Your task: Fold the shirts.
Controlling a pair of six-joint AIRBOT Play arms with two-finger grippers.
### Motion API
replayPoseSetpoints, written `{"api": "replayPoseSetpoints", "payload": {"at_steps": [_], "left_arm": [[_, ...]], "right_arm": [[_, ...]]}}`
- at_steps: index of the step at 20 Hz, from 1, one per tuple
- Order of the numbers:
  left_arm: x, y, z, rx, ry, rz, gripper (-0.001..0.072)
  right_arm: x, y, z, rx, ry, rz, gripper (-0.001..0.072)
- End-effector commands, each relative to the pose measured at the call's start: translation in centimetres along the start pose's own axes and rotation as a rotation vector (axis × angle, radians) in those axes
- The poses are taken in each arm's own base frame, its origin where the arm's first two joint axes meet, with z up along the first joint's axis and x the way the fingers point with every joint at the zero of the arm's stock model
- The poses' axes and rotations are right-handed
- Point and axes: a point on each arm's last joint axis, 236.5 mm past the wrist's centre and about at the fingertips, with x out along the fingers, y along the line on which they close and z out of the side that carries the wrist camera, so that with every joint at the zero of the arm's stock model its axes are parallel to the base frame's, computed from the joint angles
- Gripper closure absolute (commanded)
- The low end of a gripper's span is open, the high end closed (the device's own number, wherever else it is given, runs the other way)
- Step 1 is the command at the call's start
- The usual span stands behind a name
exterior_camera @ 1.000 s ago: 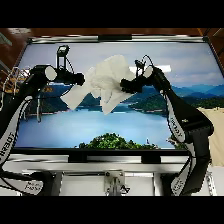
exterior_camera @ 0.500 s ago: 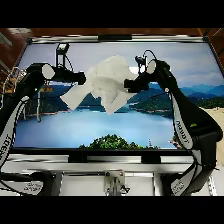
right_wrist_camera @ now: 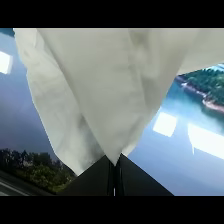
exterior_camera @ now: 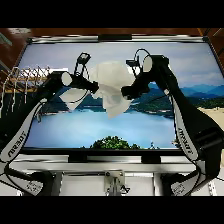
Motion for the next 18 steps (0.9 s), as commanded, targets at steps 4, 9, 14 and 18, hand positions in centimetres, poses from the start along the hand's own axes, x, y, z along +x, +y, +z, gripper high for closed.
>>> {"api": "replayPoseSetpoints", "payload": {"at_steps": [4, 9, 14, 18], "left_arm": [[3.3, -0.2, -0.4, 0.010, -0.027, 0.005, -0.0013], [4.3, -1.7, 0.3, -0.026, -0.068, -0.027, -0.0013], [5.0, -3.9, 0.0, -0.046, -0.059, -0.070, -0.0011], [5.0, -3.8, 0.2, -0.069, -0.070, -0.073, 0.0065]], "right_arm": [[0.0, 1.0, -2.0, -0.054, 0.076, -0.047, 0.0621], [-1.5, 1.3, -1.8, -0.061, 0.038, -0.047, 0.0621], [-1.5, 1.4, -1.0, -0.054, 0.003, -0.046, 0.0621], [-1.6, 1.4, -0.9, -0.053, 0.001, -0.047, 0.0620]]}}
